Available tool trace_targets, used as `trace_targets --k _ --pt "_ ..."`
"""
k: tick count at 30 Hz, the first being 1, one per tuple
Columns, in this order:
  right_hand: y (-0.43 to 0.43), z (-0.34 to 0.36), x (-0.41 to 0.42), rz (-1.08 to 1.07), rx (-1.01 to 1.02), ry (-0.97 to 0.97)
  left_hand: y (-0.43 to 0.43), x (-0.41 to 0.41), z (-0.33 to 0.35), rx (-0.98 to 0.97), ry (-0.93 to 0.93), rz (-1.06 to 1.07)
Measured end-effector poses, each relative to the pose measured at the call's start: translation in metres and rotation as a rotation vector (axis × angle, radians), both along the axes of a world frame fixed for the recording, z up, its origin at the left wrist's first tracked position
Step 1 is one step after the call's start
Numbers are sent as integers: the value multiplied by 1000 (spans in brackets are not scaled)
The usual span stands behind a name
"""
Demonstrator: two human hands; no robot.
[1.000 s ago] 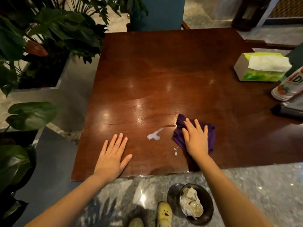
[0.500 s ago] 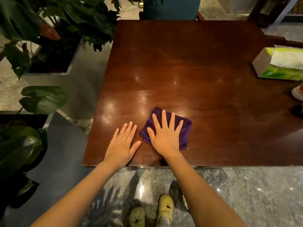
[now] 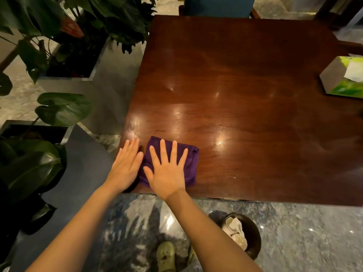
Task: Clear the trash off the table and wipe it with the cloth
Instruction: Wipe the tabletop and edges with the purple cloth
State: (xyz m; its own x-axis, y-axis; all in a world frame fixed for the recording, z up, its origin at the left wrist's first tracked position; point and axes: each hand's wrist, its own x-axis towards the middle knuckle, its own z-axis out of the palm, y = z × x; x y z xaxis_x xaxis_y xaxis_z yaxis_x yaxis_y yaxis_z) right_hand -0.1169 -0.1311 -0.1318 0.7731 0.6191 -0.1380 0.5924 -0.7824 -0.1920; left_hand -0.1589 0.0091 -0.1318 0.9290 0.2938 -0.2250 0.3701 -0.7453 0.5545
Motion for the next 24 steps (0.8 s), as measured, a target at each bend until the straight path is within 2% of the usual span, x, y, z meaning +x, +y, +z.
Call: trace_targets --k 3,6,7,9,11,14,18,21,24 --pt "14 3 -7 51 -2 14 3 -7 5 -47 -4 -45" --pt "20 11 -6 105 73 100 4 -5 17 -222 -118 147" --pt "18 14 -1 105 137 155 7 -2 22 -210 -152 205" --pt "6 22 17 76 268 224 12 8 31 -115 -162 193" --pt "-12 26 37 42 272 106 14 20 40 -33 -86 75" --pt "-31 26 51 63 121 -87 13 41 46 79 74 -37" --pt "-22 33 58 33 21 -76 15 59 57 139 211 -116" --pt "-18 49 78 -15 17 52 20 64 77 46 209 -146" --pt "-20 81 107 -111 213 381 29 66 105 -86 125 -123"
